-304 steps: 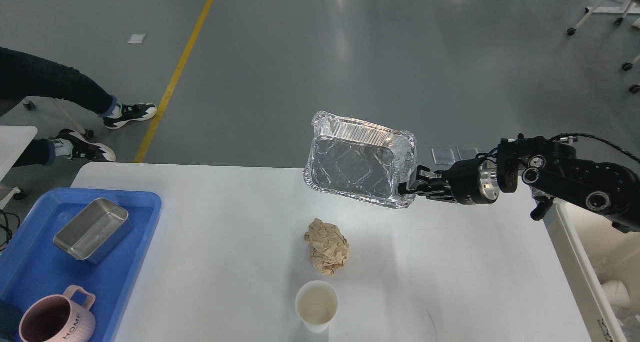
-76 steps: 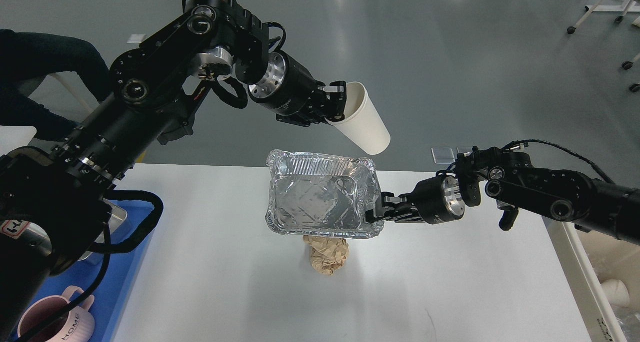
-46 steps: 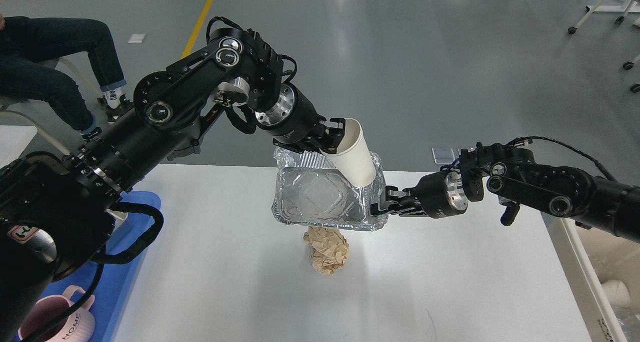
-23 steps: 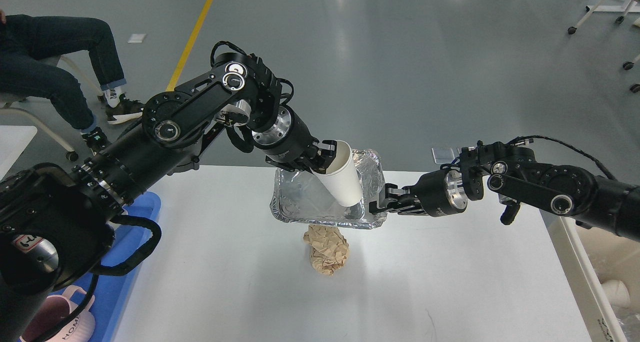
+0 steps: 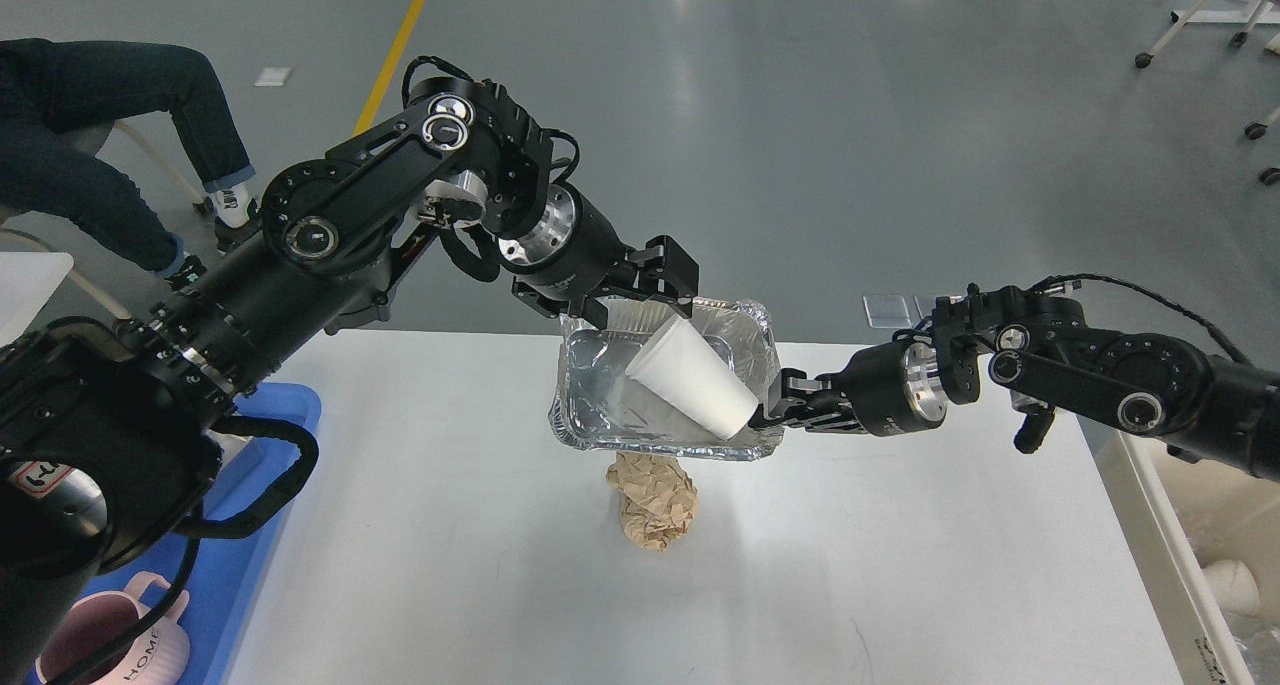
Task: Tidy desktop
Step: 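Release the cup and raise the left gripper away from the tray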
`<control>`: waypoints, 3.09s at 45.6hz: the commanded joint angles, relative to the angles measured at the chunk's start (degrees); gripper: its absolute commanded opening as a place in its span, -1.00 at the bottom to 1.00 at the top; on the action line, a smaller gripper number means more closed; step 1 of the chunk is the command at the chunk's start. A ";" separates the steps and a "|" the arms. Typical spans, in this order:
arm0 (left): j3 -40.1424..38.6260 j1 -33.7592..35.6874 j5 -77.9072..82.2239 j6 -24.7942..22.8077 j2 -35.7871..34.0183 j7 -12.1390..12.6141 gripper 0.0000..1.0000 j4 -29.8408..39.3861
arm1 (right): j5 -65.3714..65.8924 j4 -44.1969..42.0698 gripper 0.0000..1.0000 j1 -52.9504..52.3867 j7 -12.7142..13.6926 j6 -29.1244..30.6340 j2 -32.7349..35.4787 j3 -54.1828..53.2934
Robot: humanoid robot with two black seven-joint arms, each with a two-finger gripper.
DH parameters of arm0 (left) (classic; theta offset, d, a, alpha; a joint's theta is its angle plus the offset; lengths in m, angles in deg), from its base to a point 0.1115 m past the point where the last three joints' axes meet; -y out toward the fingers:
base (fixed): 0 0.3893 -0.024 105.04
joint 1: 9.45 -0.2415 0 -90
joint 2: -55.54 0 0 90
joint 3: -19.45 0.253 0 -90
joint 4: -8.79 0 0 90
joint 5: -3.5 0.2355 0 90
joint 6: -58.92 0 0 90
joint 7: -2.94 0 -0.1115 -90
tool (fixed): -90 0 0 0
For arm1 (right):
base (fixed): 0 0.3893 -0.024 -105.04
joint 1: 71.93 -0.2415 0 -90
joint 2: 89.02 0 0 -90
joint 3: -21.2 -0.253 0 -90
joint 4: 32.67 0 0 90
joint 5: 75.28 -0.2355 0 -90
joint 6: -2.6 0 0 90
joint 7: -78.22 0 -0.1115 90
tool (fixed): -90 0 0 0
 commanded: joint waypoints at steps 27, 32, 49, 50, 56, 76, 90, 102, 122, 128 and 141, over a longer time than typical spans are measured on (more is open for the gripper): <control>-8.69 -5.43 -13.82 0.00 -13.23 -0.53 0.97 0.79 | 0.01 -0.06 -1.00 -0.04 0.06 0.00 0.77 0.01; -13.60 -9.91 -14.09 0.00 -13.59 -1.75 0.97 0.79 | -0.08 -0.06 -1.00 0.05 0.06 0.00 0.94 0.10; -22.76 -17.56 5.14 20.53 -13.94 -37.16 0.97 1.41 | -0.08 -0.06 -1.00 0.40 0.06 0.00 1.65 0.19; -22.76 -17.91 6.90 22.72 -13.94 -38.83 0.97 1.41 | -0.08 -0.06 -1.00 0.40 0.06 0.00 1.91 0.10; -22.76 -21.16 9.64 31.00 -13.76 -44.21 0.97 1.32 | -0.17 0.03 -1.00 0.40 0.06 0.00 3.40 -0.25; -22.41 -48.66 10.87 36.98 -26.49 -47.55 0.97 20.20 | -0.61 0.56 -1.00 0.40 -0.03 0.09 6.13 -1.04; -15.20 -54.83 10.17 30.05 -59.97 -47.02 0.97 35.77 | -0.61 0.73 -1.00 0.23 0.06 0.09 6.39 -1.13; -16.25 -54.13 10.34 21.96 -78.00 -47.64 0.97 37.18 | -0.70 0.73 -1.00 0.14 0.06 0.00 6.57 -1.13; -21.26 -53.95 8.06 15.89 -88.30 -49.48 0.97 38.67 | -0.70 0.73 -1.00 0.23 0.06 0.00 6.92 -1.13; -20.82 -54.22 8.23 16.24 -82.25 -48.78 0.97 38.15 | -0.61 0.65 -1.00 0.40 0.06 -0.08 6.66 -1.13; -16.35 -42.18 25.01 16.50 -50.44 -44.30 0.97 33.68 | -0.70 0.73 -1.00 0.49 0.06 -0.35 6.31 -1.13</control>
